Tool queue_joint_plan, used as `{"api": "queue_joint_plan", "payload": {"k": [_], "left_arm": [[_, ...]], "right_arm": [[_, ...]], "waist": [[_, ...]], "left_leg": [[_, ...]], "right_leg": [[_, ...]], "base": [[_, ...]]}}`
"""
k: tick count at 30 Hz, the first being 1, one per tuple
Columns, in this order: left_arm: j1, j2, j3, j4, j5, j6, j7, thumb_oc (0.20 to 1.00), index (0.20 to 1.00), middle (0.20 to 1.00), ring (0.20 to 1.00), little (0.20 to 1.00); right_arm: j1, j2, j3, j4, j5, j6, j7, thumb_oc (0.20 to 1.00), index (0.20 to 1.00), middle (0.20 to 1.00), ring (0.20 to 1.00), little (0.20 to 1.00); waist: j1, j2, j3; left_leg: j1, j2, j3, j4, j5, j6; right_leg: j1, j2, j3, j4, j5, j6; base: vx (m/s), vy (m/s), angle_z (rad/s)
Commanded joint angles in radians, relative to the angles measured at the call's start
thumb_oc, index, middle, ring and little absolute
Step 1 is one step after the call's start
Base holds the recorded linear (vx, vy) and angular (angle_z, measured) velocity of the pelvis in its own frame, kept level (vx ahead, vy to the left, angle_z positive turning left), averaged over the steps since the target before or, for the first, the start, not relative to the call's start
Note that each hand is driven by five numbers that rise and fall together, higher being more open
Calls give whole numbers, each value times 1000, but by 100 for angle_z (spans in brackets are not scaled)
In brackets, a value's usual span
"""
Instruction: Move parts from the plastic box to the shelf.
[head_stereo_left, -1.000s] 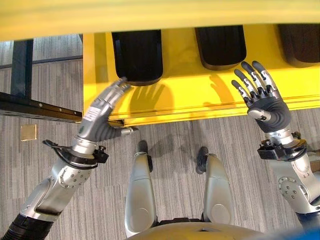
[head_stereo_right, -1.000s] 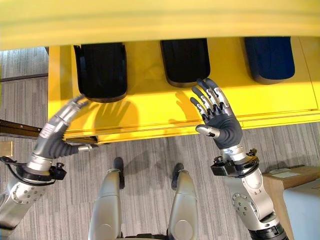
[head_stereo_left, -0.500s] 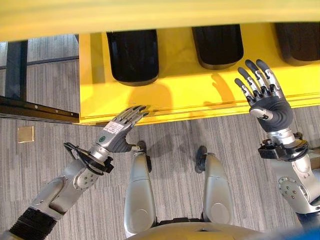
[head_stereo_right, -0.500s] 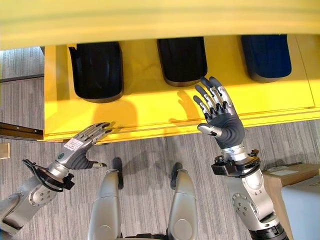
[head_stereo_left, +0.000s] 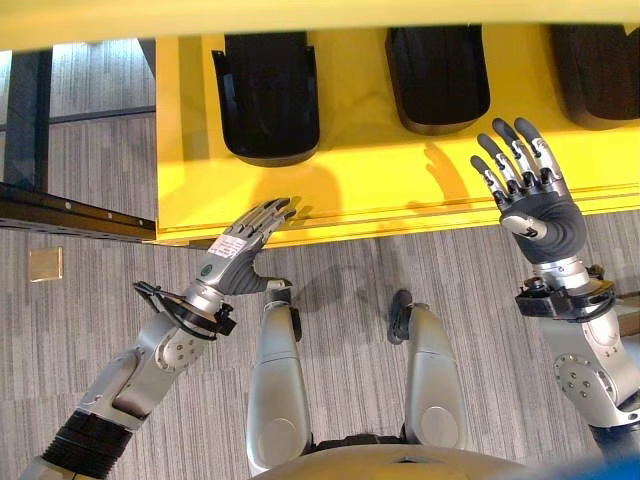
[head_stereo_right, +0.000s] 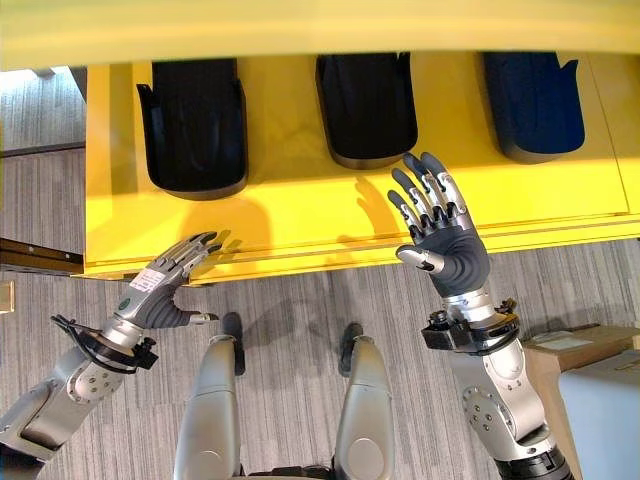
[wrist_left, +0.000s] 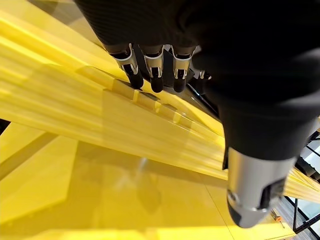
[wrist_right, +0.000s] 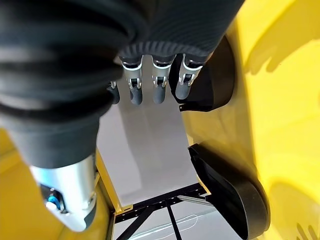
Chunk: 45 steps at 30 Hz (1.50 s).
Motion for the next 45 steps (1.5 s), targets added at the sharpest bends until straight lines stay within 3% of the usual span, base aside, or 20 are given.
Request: {"api": "queue_joint_plan", "payload": {"k": [1, 2, 3, 5, 6, 7, 8, 10, 12, 14, 16, 17, 18, 20, 22, 24, 25, 27, 45], "left_arm": [[-22, 18, 21, 48, -20, 38, 16, 1000, 1000, 1000, 1000, 1000], [-39, 14, 18, 58, -9, 43, 20, 1000, 1000, 1000, 1000, 1000], [-55, 10, 12, 69, -5, 47, 22, 1000, 1000, 1000, 1000, 1000], [-72, 6, 4, 84, 1, 52, 22, 1000, 1000, 1000, 1000, 1000], [-101, -5, -15, 110, 19, 64, 16, 1000, 1000, 1000, 1000, 1000], [-105, -6, -17, 112, 20, 64, 18, 1000, 1000, 1000, 1000, 1000], [-141, -15, -38, 142, 46, 80, 18, 1000, 1000, 1000, 1000, 1000], [-190, -33, -62, 192, 77, 101, 16, 1000, 1000, 1000, 1000, 1000], [-211, -41, -63, 204, 89, 109, 20, 1000, 1000, 1000, 1000, 1000], [-231, -51, -69, 218, 100, 121, 23, 1000, 1000, 1000, 1000, 1000], [-239, -57, -70, 228, 104, 124, 28, 1000, 1000, 1000, 1000, 1000], [-254, -60, -72, 238, 116, 134, 33, 1000, 1000, 1000, 1000, 1000], [-255, -60, -73, 238, 116, 134, 33, 1000, 1000, 1000, 1000, 1000], [-267, -71, -70, 258, 116, 145, 32, 1000, 1000, 1000, 1000, 1000], [-269, -74, -63, 265, 115, 148, 35, 1000, 1000, 1000, 1000, 1000], [-272, -77, -61, 273, 119, 153, 40, 1000, 1000, 1000, 1000, 1000], [-277, -82, -58, 282, 120, 160, 45, 1000, 1000, 1000, 1000, 1000], [-280, -88, -51, 293, 119, 168, 47, 1000, 1000, 1000, 1000, 1000], [-322, -86, 16, 297, 121, 199, 97, 1000, 1000, 1000, 1000, 1000]], "right_arm": [[-48, 36, -9, -25, 8, -36, 4, 1000, 1000, 1000, 1000, 1000], [-50, 39, -7, -24, 9, -34, 4, 1000, 1000, 1000, 1000, 1000], [-53, 40, -1, -21, 9, -31, 5, 1000, 1000, 1000, 1000, 1000], [-56, 41, 0, -19, 8, -29, 5, 1000, 1000, 1000, 1000, 1000], [-59, 44, 7, -18, 13, -21, 10, 1000, 1000, 1000, 1000, 1000], [-60, 43, 6, -18, 13, -21, 10, 1000, 1000, 1000, 1000, 1000], [-65, 45, 10, -15, 15, -13, 10, 1000, 1000, 1000, 1000, 1000], [-69, 50, 10, -12, 18, -2, 12, 1000, 1000, 1000, 1000, 1000], [-68, 54, 8, -14, 21, 0, 15, 1000, 1000, 1000, 1000, 1000], [-68, 57, 8, -15, 23, 4, 14, 1000, 1000, 1000, 1000, 1000], [-68, 59, 7, -15, 24, 6, 15, 1000, 1000, 1000, 1000, 1000], [-67, 62, 5, -12, 27, 7, 13, 1000, 1000, 1000, 1000, 1000], [-67, 62, 4, -13, 27, 7, 12, 1000, 1000, 1000, 1000, 1000], [-66, 71, 4, -12, 28, 11, 11, 1000, 1000, 1000, 1000, 1000], [-66, 75, 4, -10, 30, 13, 12, 1000, 1000, 1000, 1000, 1000], [-68, 76, 7, -9, 31, 15, 13, 1000, 1000, 1000, 1000, 1000], [-70, 77, 8, -11, 35, 17, 15, 1000, 1000, 1000, 1000, 1000], [-71, 76, 10, -11, 36, 21, 15, 1000, 1000, 1000, 1000, 1000], [-79, 73, 9, -9, 36, 36, 18, 1000, 1000, 1000, 1000, 1000]], "waist": [[-16, -25, -20], [-16, -26, -15], [-18, -26, -21], [-18, -26, -15], [-23, -27, -23], [-22, -27, -17], [-26, -27, -23], [-33, -28, -25], [-35, -29, -19], [-38, -30, -25], [-38, -30, -20], [-41, -31, -26], [-40, -31, -21], [-44, -30, -27], [-44, -31, -23], [-46, -31, -28], [-45, -32, -23], [-46, -31, -29], [-51, -29, -43]], "left_leg": [[-10, 5, 14, 19, -24, 44], [-19, 4, 19, 15, 2, 50], [-11, 5, 16, 20, -24, 44], [-20, 6, 22, 17, -2, 50], [-12, 5, 19, 23, -28, 44], [-21, 5, 23, 20, -4, 50], [-14, 6, 19, 26, -30, 43], [-18, 8, 20, 31, -31, 43], [-30, 9, 26, 31, -8, 49], [-23, 9, 23, 36, -34, 44], [-34, 9, 28, 34, -10, 50], [-29, 9, 24, 43, -36, 45], [-39, 9, 29, 40, -12, 51], [-32, 8, 25, 46, -39, 46], [-42, 7, 29, 44, -15, 52], [-34, 8, 25, 48, -39, 46], [-47, 8, 31, 47, -15, 52], [-37, 9, 27, 51, -42, 46], [-52, 12, 32, 62, -47, 45]], "right_leg": [[54, 18, 34, -45, 41, 5], [43, 15, 29, -50, 63, -2], [51, 18, 35, -43, 41, 5], [41, 15, 31, -46, 60, -3], [47, 19, 37, -39, 39, 4], [38, 16, 31, -43, 59, -3], [44, 19, 38, -38, 38, 3], [39, 21, 42, -36, 38, 2], [26, 19, 38, -38, 57, -6], [31, 22, 46, -32, 38, 1], [20, 19, 41, -36, 58, -6], [24, 23, 49, -29, 38, 0], [15, 20, 44, -32, 58, -6], [20, 23, 51, -28, 39, 0], [10, 20, 46, -32, 61, -8], [17, 24, 52, -28, 41, -1], [7, 23, 48, -33, 62, -8], [14, 25, 56, -26, 39, -1], [-2, 29, 59, -19, 37, -3]], "base": [[-89, 15, -7], [80, -1, -5], [-86, 20, -4], [-2, 7, -2], [-5, 15, -4], [79, 8, -3], [0, 0, 0], [43, 7, -2], [-41, 15, -2], [0, 0, 0], [-43, 9, 0], [0, 0, 0], [-21, 15, -4], [27, 5, -4], [-3, 4, -2], [-6, 6, -3], [-17, 16, -4], [34, 8, -6], [-1, 0, -1]]}}
